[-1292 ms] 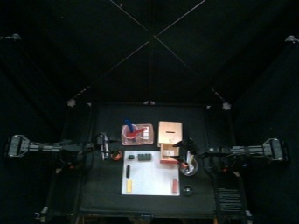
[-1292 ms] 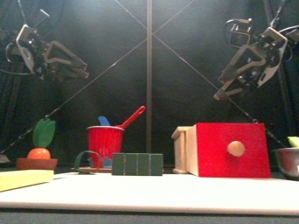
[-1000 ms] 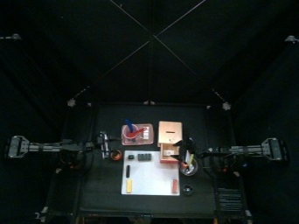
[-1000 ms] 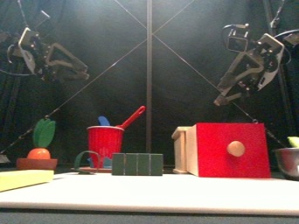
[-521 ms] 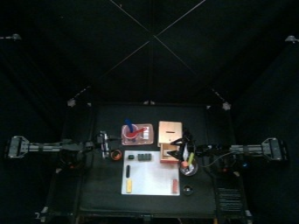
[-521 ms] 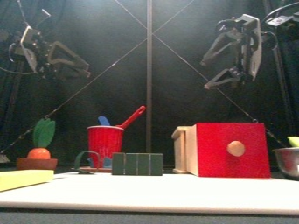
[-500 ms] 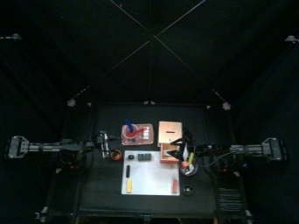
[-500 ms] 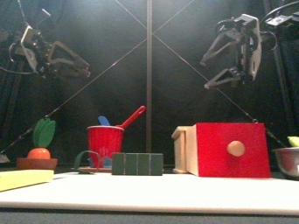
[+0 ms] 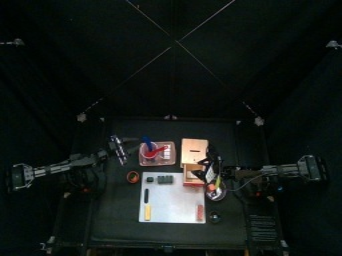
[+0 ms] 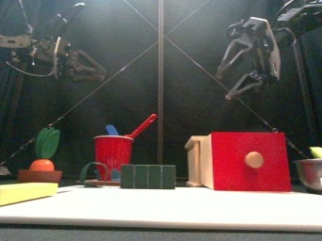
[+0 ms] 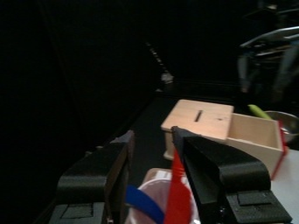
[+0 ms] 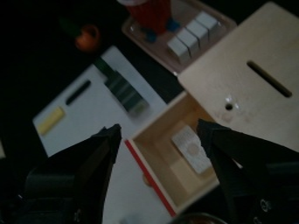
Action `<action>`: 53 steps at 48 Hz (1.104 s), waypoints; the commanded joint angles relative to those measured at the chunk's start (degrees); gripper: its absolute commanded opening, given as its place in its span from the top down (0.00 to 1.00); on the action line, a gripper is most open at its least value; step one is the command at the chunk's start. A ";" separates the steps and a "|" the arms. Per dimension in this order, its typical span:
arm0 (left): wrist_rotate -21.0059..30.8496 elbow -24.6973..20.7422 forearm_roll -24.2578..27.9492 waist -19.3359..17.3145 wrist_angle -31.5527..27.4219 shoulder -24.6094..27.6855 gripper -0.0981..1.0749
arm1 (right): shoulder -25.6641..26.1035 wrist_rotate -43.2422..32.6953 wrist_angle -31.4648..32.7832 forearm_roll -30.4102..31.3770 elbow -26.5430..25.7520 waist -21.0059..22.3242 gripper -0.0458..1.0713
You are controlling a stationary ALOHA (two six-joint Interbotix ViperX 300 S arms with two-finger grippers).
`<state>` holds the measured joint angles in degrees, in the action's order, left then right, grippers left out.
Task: Grab rice and place onto cutting board
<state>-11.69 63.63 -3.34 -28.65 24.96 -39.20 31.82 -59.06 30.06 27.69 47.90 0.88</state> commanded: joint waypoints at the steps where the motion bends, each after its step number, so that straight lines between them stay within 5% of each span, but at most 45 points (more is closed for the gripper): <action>1: -0.09 -2.11 0.88 -0.79 0.53 0.62 0.24 | 0.53 14.06 5.80 -11.69 -3.52 2.11 0.07; 10: -0.09 -2.11 2.20 -0.79 0.53 0.70 0.24 | 0.09 39.55 11.51 -31.03 -7.47 10.46 0.07; 22: -0.09 -1.23 2.55 -0.70 0.53 0.70 0.24 | -5.45 60.29 18.81 -44.91 -10.81 18.81 0.07; 38: -0.09 0.09 2.46 -0.70 0.53 0.70 0.24 | -17.14 67.41 18.81 -45.79 -13.27 17.58 0.07; 53: 0.09 0.79 2.37 -0.70 0.53 0.70 0.24 | -21.45 67.41 18.19 -44.74 -13.45 15.91 0.07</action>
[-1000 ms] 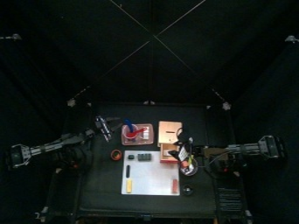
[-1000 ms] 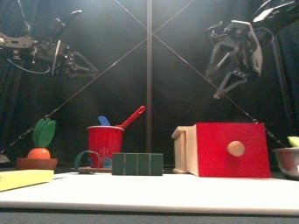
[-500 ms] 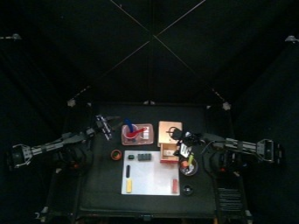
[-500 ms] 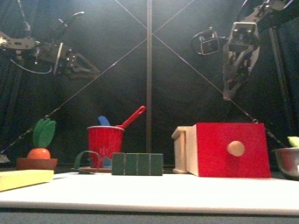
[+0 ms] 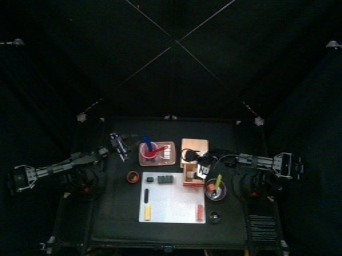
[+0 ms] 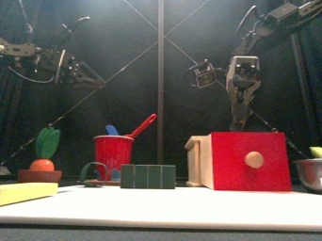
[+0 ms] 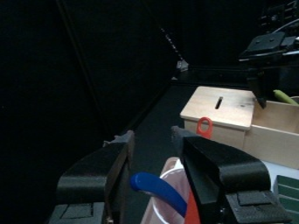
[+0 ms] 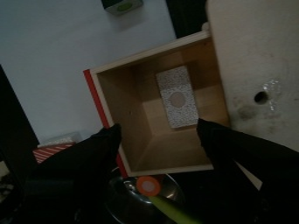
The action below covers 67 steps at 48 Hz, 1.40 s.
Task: Grab rice and place onto cutting board
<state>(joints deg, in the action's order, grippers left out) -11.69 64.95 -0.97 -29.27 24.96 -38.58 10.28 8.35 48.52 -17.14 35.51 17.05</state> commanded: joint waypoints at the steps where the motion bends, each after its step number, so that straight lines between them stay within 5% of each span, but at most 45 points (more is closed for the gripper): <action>1: 0.09 -0.44 0.00 0.00 0.53 0.09 0.24 | -0.09 0.00 -0.35 0.18 -1.05 -0.26 0.07; 67: 0.09 -0.70 -0.09 -0.35 0.53 0.09 0.24 | -9.67 -0.88 -5.36 12.83 -1.58 -3.08 0.16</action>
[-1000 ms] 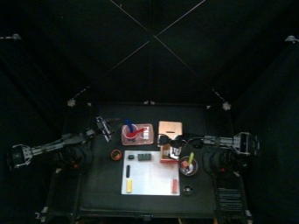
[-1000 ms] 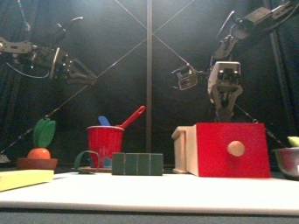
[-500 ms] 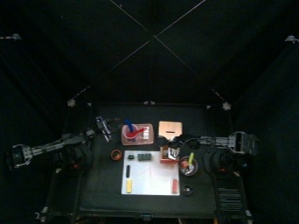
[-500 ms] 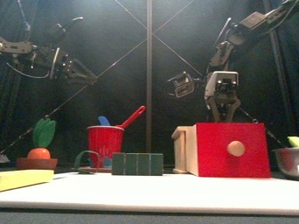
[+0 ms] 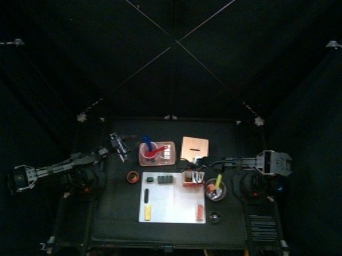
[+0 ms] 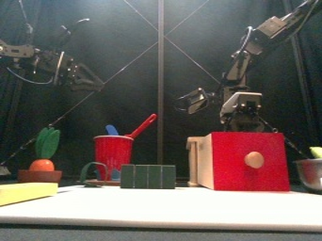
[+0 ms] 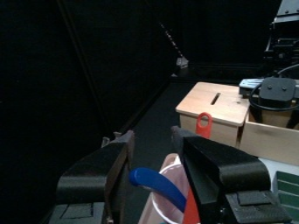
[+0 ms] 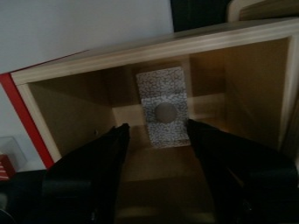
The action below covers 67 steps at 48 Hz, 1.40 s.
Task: Grab rice and place onto cutting board
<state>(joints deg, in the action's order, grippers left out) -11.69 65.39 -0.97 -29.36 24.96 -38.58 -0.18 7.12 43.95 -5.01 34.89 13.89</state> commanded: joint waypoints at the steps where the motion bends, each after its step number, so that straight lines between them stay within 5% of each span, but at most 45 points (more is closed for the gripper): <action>1: 0.09 -1.23 -0.09 -0.18 0.53 0.09 0.24 | 0.70 0.35 -0.88 0.79 -0.88 0.00 0.16; 26: 0.00 -1.41 0.09 -0.35 0.53 0.00 0.24 | -1.49 0.35 -1.05 0.79 -0.79 -1.14 0.17; 39: 0.00 -1.32 0.09 -0.35 0.53 0.09 0.24 | -0.88 0.26 -0.62 -0.18 -1.14 -1.23 0.34; 67: 0.09 -1.41 -0.09 -0.44 0.53 0.09 0.24 | 10.72 0.09 5.54 0.35 -3.25 0.00 0.37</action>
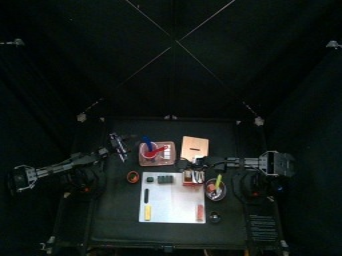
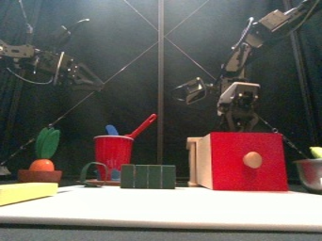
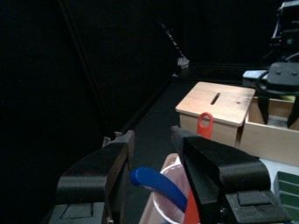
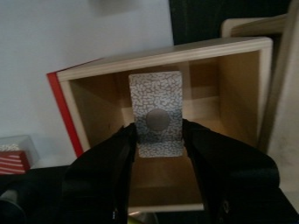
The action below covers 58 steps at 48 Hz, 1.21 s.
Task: Grab rice and place onto cutting board
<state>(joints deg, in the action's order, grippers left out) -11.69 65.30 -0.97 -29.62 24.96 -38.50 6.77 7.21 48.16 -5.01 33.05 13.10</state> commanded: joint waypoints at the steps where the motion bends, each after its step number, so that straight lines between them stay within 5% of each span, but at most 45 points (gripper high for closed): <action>1: 0.09 -1.32 -0.09 -0.09 0.53 0.00 0.24 | 4.22 0.00 1.76 0.53 -1.58 0.97 0.37; 14: 0.00 -1.41 0.00 -0.18 0.53 0.00 0.24 | 8.09 -0.18 8.61 1.76 -4.57 1.05 0.38; 26: -0.09 -1.41 0.26 0.00 0.53 0.00 0.24 | 5.71 -6.24 13.80 -1.23 -10.55 -3.08 0.38; 43: 0.35 -1.76 2.02 1.85 0.53 0.00 0.24 | -1.32 -16.35 9.23 -1.67 -14.68 -14.59 0.38; 58: 0.18 -1.67 -0.44 1.93 0.53 0.00 0.24 | -10.28 -18.54 2.46 -1.05 -17.49 -20.13 0.38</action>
<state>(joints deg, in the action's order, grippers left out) -11.43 65.13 -1.14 -27.77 24.96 -38.50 -2.99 -11.34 52.73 -6.15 17.14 -6.15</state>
